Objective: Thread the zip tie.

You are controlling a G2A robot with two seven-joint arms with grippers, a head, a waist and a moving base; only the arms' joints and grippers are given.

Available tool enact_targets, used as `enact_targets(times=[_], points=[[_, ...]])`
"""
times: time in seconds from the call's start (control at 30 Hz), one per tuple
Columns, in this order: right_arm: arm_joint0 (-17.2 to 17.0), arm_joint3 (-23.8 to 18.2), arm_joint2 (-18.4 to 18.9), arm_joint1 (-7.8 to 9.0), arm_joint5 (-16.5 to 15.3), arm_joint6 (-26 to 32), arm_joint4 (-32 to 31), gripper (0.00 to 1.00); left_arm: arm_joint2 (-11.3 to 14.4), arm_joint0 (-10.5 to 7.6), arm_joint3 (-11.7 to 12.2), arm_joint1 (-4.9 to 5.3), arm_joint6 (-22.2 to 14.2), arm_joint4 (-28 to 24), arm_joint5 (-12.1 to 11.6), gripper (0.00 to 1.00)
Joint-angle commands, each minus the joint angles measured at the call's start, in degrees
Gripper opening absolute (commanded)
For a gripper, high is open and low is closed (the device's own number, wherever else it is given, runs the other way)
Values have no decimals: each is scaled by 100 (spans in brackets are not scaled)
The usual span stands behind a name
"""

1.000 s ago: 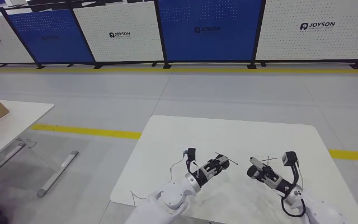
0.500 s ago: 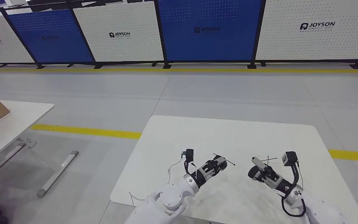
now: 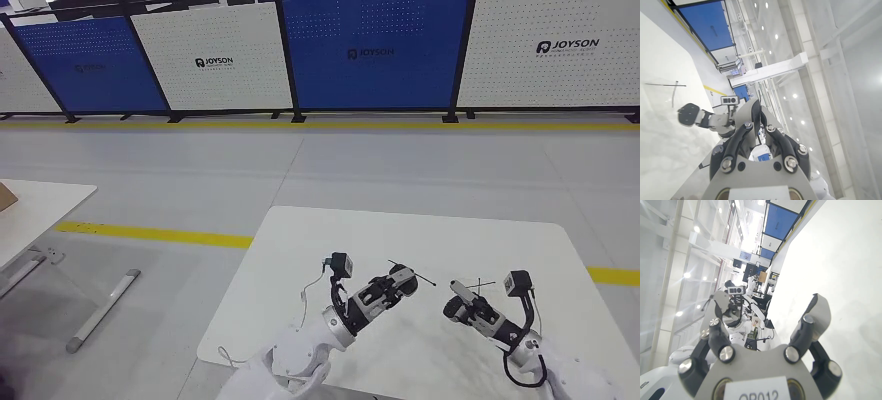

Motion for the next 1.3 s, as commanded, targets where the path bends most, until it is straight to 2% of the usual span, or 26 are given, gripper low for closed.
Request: enact_targets(times=[0.0, 0.33, 0.43, 0.6, 1.13, 1.2, 1.27], points=[[0, 0, 0, 0, 0, 0, 0, 100, -13, 101, -253, 12, 31, 45, 49, 0], [0, 0, 0, 0, 0, 0, 0, 100, -17, 116, -251, 12, 67, 11, 85, 0], [0, 0, 0, 0, 0, 0, 0, 100, -143, 116, -199, 12, 43, -400, -21, 0], [0, 0, 0, 0, 0, 0, 0, 100, -423, 214, -323, 37, -290, -1229, -287, 0], [0, 0, 0, 0, 0, 0, 0, 100, -463, 227, -333, 43, -260, -1187, -287, 0], [0, 0, 0, 0, 0, 0, 0, 100, -420, 203, -276, 42, -150, -852, -249, 0], [0, 0, 0, 0, 0, 0, 0, 100, -281, 161, -152, 29, -47, -520, -110, 0]])
